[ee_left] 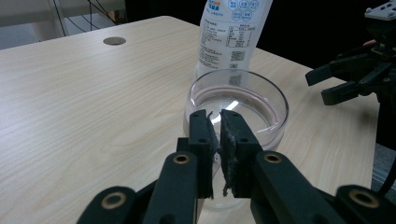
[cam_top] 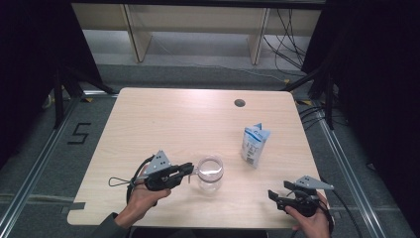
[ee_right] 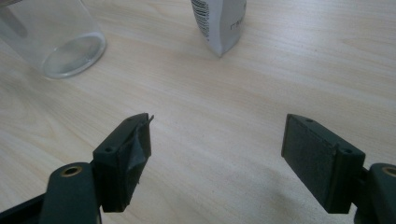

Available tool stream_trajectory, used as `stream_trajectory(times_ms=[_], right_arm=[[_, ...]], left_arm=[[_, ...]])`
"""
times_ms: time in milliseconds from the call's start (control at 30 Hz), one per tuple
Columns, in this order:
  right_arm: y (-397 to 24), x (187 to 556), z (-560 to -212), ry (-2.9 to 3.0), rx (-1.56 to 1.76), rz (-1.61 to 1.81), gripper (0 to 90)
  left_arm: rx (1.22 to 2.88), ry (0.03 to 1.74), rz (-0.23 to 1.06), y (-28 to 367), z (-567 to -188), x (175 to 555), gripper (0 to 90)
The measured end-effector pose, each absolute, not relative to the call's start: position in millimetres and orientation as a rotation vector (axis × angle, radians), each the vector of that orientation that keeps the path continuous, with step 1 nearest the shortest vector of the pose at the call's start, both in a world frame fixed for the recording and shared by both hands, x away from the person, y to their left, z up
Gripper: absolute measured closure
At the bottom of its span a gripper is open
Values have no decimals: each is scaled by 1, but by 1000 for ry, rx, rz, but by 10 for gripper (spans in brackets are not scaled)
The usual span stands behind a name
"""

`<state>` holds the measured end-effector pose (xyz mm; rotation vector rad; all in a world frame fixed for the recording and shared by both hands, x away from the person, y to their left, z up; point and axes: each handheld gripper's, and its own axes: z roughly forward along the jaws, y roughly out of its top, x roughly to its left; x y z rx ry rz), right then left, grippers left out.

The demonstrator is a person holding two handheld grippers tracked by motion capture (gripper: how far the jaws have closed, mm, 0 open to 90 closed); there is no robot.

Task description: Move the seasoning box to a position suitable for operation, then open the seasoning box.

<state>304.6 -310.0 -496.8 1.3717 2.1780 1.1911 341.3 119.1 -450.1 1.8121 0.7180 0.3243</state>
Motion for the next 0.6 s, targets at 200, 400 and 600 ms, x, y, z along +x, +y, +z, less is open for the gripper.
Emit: stream_trajectory(times_ms=[200, 400, 600], right_arm=[[-310, 305, -497, 2186, 1360, 1180, 251], [-306, 302, -495, 2183, 1408, 1179, 251], [-307, 306, -496, 2184, 1347, 1187, 258]], left_arm=[[1837, 708, 341, 114, -451, 343, 871], [1841, 700, 343, 114, -450, 342, 885], [1834, 719, 334, 113, -451, 344, 887]])
